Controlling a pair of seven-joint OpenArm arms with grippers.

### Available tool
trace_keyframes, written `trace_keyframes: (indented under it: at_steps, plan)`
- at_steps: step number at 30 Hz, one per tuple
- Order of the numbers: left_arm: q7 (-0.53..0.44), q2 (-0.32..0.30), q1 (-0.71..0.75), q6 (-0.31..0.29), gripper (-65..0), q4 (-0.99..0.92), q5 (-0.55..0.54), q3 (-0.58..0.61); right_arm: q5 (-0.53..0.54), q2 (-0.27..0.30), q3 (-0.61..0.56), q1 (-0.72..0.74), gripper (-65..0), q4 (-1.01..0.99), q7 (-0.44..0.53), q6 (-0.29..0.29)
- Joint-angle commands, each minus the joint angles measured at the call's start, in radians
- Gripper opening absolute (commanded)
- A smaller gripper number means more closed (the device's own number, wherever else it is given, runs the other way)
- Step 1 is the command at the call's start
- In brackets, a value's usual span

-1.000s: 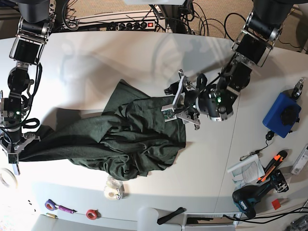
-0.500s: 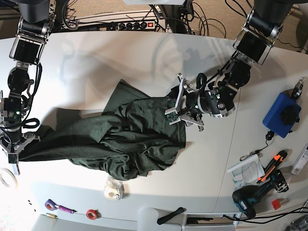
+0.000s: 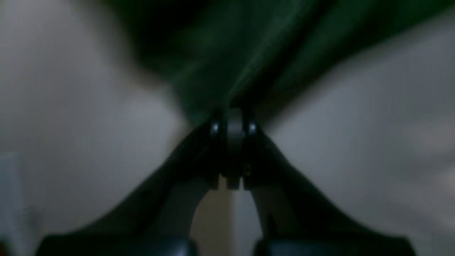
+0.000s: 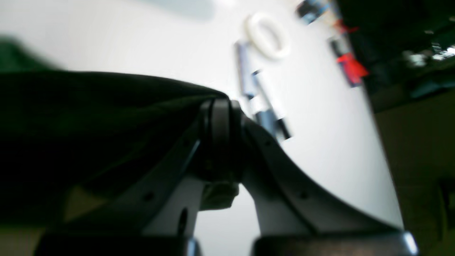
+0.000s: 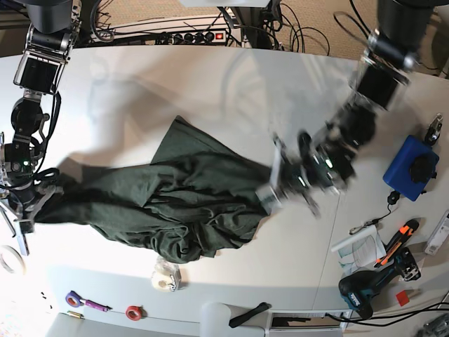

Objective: Layout the t-shirt on the table in an organized manner, then fold the t-shirt properly
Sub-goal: 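Lift and stretch the shirt between both grippers, then lay it flat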

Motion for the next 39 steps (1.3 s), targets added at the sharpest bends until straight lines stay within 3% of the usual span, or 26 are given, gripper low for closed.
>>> trace_keyframes:
  at_steps: [1, 13, 21, 27, 30, 33, 39]
  plan:
    - [-0.035, -0.006, -0.053, 0.028, -65.0, 0.018, -0.003, -0.009, 0.009, 0.023, 0.005, 0.027, -65.0, 0.017, 0.002, 0.009]
    - [-0.183, -0.019, -0.288, 0.158, -65.0, 0.000, 0.102, -0.009, 0.108, 0.005, 0.003, 0.067, -65.0, 0.017, -0.027, 0.023]
    - [-0.190, -0.019, -0.528, 0.160, -65.0, -0.129, 0.098, -0.009, 0.109, -0.024, 0.003, 0.243, -65.0, 0.016, 0.003, 0.007]
    - [-0.206, -0.021, -0.752, 0.148, -65.0, -0.314, 0.017, -0.009, 0.109, -0.024, 0.003, 0.382, -65.0, -0.010, 0.020, -0.041]
    - [-0.174, -0.030, -0.847, 0.094, -65.0, -0.346, -0.045, -0.009, 0.109, -0.022, 0.003, 0.451, -65.0, -0.084, 0.046, -0.040]
    - [-0.075, -0.047, -0.889, 0.050, -65.0, -0.348, -0.151, -0.009, 0.124, -0.018, 0.003, 0.516, -65.0, -0.176, 0.051, -0.023]
    - [0.220, -0.128, -0.889, -0.058, -65.0, -0.348, -0.494, -0.009, 0.328, 0.016, 0.003, 0.517, -65.0, -0.195, -0.039, 0.137]
